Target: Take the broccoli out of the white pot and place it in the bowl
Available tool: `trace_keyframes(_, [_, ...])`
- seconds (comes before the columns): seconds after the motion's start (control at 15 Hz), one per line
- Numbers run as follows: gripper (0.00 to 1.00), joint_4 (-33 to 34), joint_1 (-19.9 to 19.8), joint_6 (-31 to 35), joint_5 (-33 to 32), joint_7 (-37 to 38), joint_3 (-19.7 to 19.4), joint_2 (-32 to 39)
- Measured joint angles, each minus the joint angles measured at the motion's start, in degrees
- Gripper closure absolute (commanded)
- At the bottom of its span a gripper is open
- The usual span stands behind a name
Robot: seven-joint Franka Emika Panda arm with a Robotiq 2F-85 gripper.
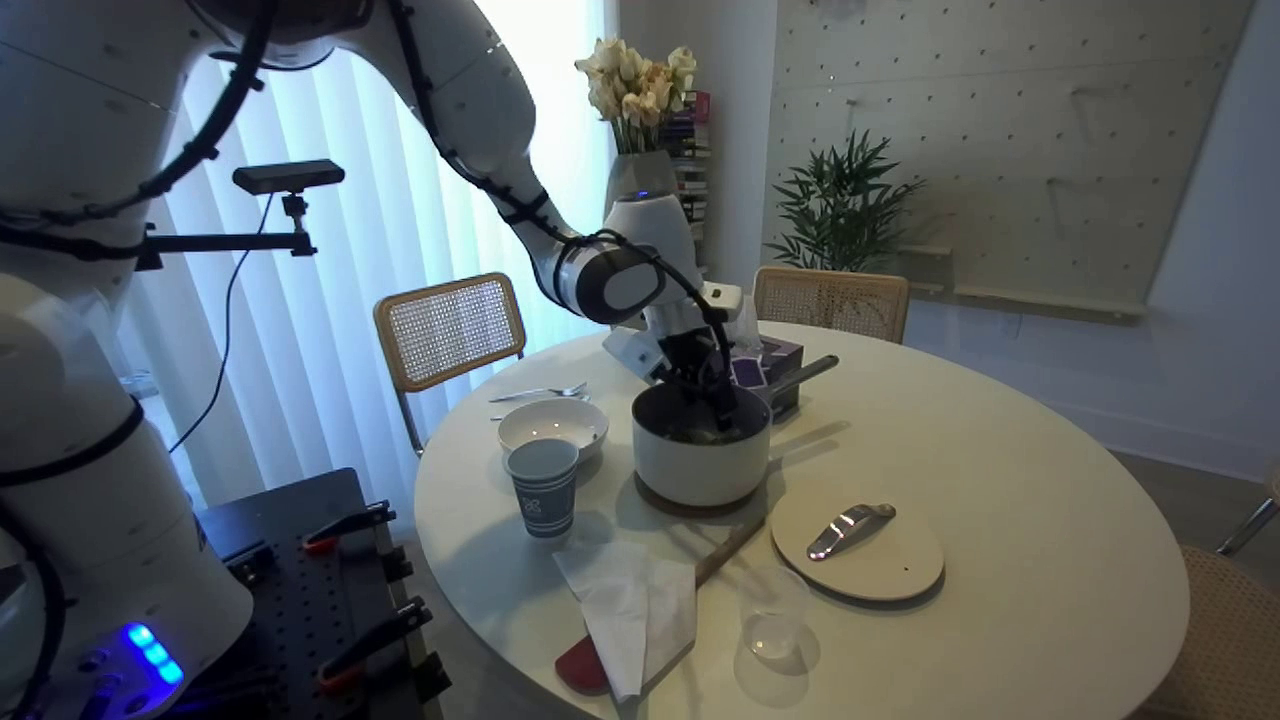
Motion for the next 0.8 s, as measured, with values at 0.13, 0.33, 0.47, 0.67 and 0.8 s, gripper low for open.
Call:
trace_keyframes(0.13, [0.00,-1.6,0.8,1.4,-0.5,0.0,-1.6,-0.7])
trace_keyframes(0.33, [0.00,-3.1,1.8,3.2,-2.4,1.8,-4.4,-0.8])
trace_keyframes(0.47, [0.00,-3.9,2.2,4.5,-2.6,2.1,-5.4,-0.7])
trace_keyframes(0.67, [0.00,-4.3,3.4,7.1,-2.8,2.2,-6.7,0.3])
trace_keyframes(0.8, [0.00,-4.3,4.7,8.6,-2.8,2.2,-7.5,1.4])
